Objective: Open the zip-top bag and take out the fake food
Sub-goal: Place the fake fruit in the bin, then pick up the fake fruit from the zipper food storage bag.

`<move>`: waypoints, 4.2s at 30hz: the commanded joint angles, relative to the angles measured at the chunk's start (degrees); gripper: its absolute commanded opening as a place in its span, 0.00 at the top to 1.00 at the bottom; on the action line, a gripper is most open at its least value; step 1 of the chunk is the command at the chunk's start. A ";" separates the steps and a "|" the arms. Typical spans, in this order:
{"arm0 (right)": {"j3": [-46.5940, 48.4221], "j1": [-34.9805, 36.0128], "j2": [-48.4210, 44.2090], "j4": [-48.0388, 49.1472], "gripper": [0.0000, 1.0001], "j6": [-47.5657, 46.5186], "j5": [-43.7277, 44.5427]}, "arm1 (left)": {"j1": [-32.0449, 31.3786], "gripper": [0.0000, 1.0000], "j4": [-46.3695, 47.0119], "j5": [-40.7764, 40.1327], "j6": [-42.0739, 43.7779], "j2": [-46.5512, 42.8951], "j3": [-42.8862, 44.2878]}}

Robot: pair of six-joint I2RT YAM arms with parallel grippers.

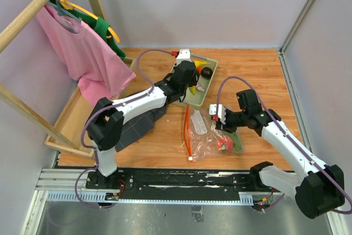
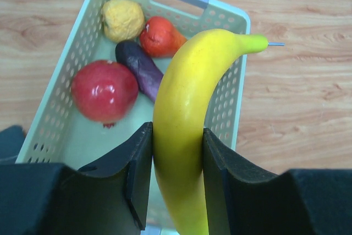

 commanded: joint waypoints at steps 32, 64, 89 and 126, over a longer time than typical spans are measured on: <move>0.63 -1.94 -0.78 -1.34 0.65 -0.46 -1.80 | 3.93 0.24 -9.63 -6.68 -1.97 27.75 31.28; 1.49 -2.86 -1.30 -4.74 0.60 -3.01 -5.44 | 5.26 0.01 22.61 29.34 2.91 -8.17 -9.06; 5.75 -3.69 -5.77 -20.63 0.48 -19.42 -15.95 | 5.44 0.07 38.25 42.80 -5.49 -47.55 -46.77; -8.04 -2.92 -7.39 -14.04 0.30 -29.91 6.91 | 3.60 0.65 35.27 41.55 -18.71 -54.39 -72.11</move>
